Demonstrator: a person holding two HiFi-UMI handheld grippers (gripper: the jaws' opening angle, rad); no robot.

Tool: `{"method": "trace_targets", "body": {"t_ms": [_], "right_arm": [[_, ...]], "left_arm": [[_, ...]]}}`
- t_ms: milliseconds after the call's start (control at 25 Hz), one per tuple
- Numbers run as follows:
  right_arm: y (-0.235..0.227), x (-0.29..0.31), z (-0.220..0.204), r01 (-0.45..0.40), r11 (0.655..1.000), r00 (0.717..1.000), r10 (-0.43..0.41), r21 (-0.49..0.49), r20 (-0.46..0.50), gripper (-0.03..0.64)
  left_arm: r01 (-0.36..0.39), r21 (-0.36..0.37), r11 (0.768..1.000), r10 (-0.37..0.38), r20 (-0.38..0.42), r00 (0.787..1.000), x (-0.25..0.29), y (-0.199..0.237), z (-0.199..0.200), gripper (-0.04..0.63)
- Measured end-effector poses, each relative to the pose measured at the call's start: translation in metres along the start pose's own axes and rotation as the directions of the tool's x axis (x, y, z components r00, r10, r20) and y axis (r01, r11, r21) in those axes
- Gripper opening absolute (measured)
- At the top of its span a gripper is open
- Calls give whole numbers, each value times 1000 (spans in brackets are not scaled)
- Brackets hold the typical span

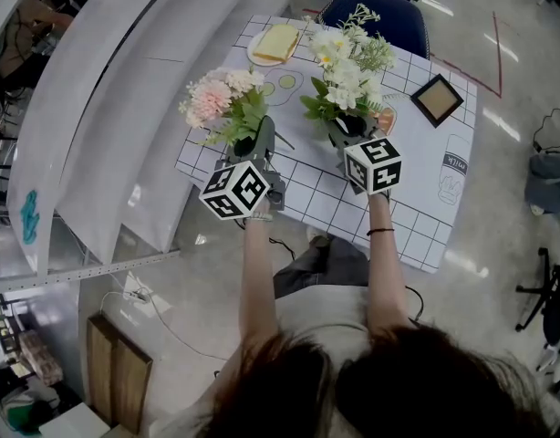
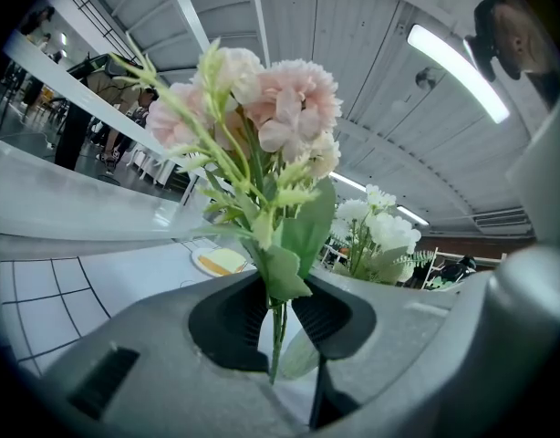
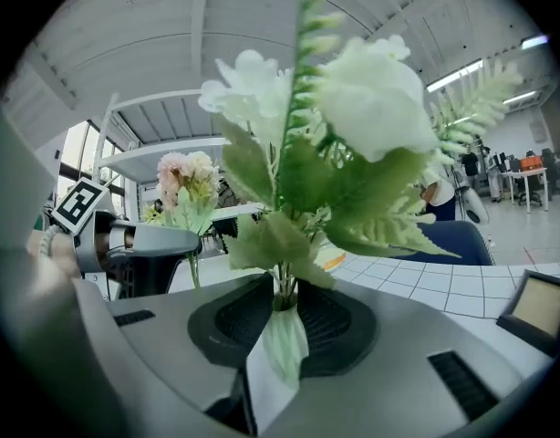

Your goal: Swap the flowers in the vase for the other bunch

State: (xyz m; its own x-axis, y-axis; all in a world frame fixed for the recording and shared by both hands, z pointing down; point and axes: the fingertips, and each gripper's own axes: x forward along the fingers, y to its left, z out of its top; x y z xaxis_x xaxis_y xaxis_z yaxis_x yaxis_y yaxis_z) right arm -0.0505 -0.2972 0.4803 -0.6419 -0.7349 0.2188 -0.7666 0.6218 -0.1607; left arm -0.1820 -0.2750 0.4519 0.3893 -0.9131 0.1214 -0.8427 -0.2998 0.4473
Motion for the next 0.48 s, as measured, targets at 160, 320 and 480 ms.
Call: {"method": "trace_targets", "body": {"t_ms": [160, 320, 480], "right_arm": [[0, 0, -4, 0, 1000, 1000, 1, 1, -13, 52], [-1, -1, -4, -2, 1000, 1000, 2, 10, -9, 52], [0, -3, -5, -3, 1000, 1000, 3, 12, -11, 55]], "left_arm": [[0, -5, 1000, 0, -1, 1000, 0, -1, -3, 78], [-4, -14, 1000, 3, -6, 1000, 0, -1, -6, 78], [-5, -18, 1000, 5, -5, 1000, -2, -2, -7, 78]]}}
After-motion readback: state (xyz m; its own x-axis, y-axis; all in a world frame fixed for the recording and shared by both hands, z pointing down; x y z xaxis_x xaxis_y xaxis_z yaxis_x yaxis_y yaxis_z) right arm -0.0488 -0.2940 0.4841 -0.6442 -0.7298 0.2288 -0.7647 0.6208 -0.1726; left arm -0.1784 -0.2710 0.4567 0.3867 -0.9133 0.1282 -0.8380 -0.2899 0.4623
